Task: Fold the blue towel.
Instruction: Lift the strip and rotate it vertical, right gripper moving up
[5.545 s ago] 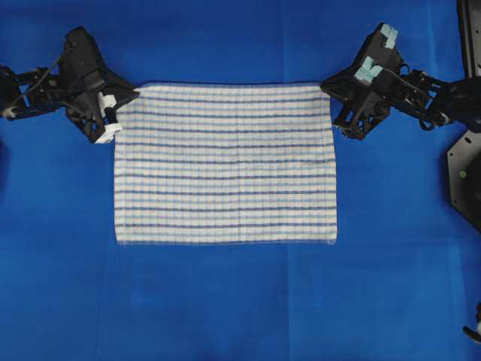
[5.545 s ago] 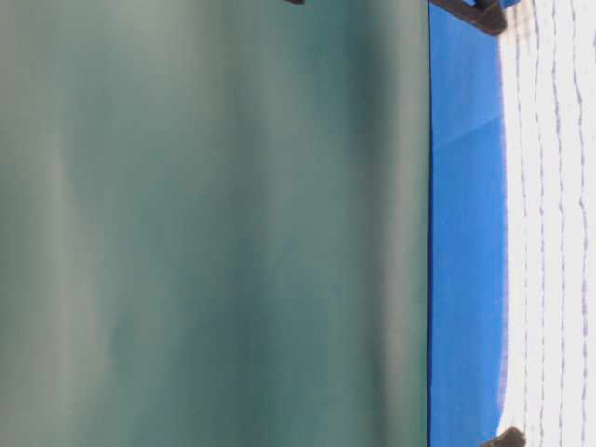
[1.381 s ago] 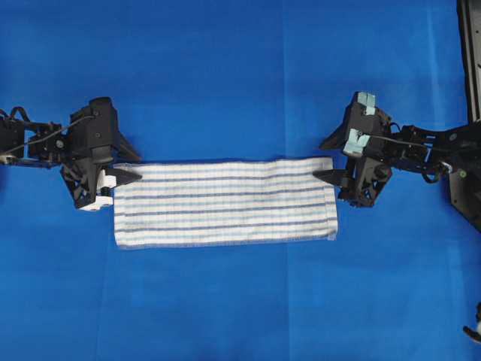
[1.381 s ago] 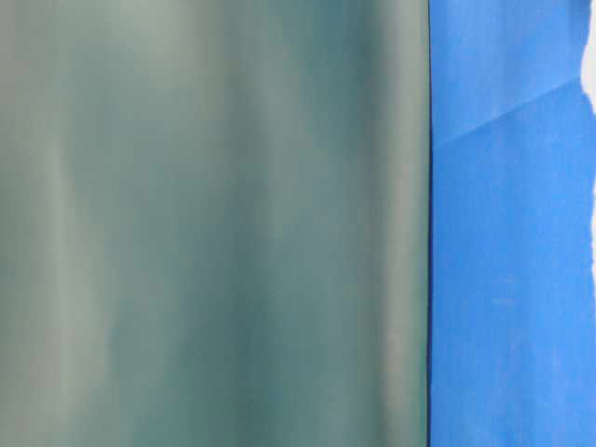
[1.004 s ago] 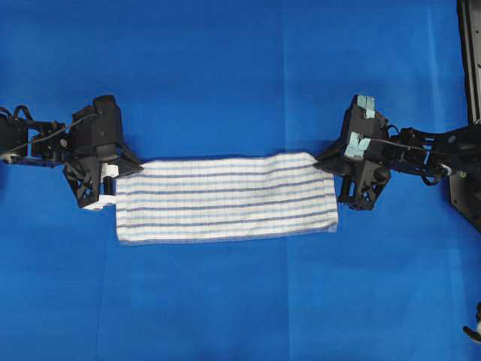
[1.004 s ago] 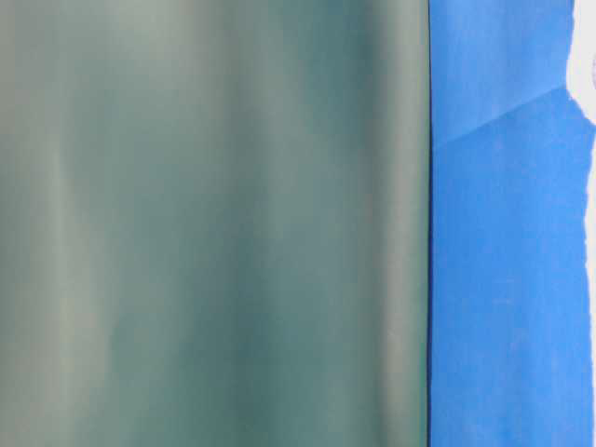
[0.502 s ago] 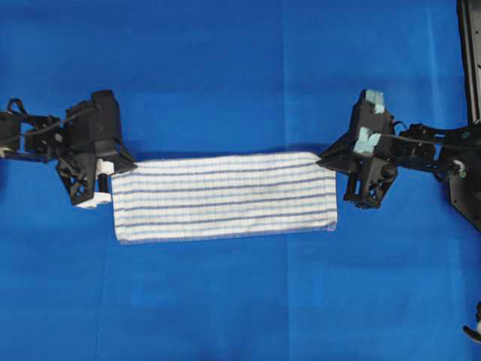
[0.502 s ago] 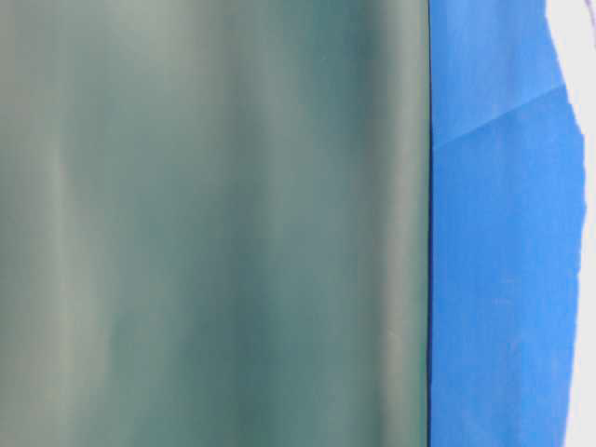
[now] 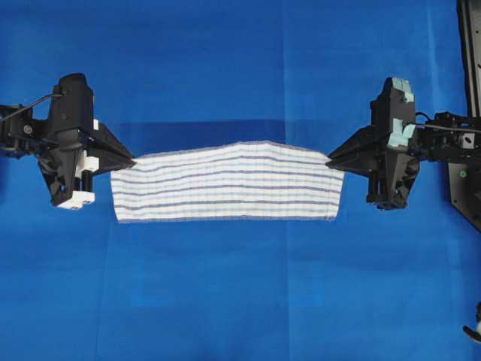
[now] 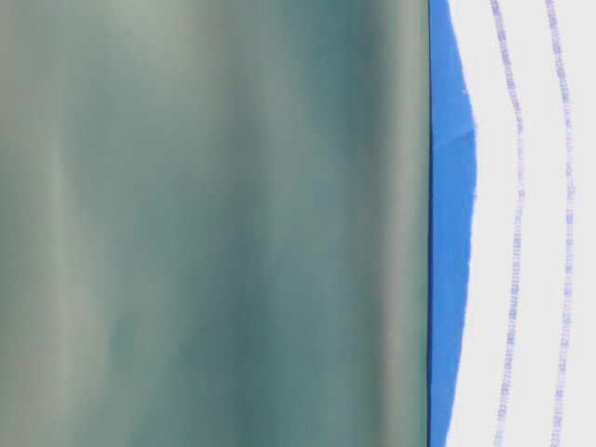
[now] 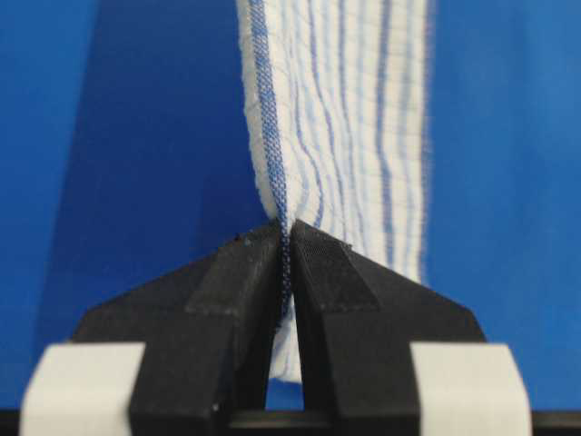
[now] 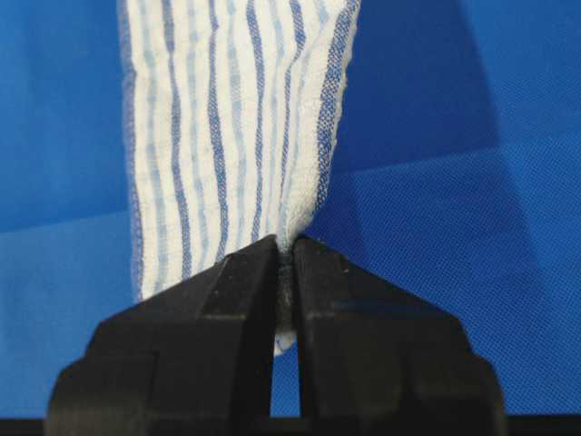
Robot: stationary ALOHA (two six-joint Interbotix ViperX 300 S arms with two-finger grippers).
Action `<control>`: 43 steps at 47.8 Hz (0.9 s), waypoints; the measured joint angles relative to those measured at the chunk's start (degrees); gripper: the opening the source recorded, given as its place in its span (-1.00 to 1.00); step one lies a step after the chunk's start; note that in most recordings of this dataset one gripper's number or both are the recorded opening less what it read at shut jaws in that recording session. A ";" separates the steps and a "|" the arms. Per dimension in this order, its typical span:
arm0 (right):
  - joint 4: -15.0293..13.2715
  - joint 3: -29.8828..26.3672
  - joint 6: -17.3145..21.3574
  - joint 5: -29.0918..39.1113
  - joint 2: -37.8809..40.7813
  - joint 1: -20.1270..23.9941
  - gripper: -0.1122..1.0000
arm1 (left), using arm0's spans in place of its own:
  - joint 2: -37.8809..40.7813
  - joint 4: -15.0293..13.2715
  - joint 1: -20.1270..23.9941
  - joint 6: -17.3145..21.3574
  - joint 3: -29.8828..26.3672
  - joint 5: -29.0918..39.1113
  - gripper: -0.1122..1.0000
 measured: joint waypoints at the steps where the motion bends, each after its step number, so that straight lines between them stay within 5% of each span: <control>1: 0.00 -0.09 -0.09 0.09 0.00 0.00 -0.71 | 0.00 0.00 -0.18 -0.26 0.00 -0.09 -0.75; 24: -3.96 -5.89 -3.43 1.32 2.99 -11.34 -0.71 | 3.96 -0.09 -7.21 -9.58 -3.69 -6.86 -0.75; 43: -4.48 -12.92 -7.56 1.32 10.72 -20.39 -0.71 | 12.13 -0.09 -9.84 -9.84 -10.63 -11.69 -0.75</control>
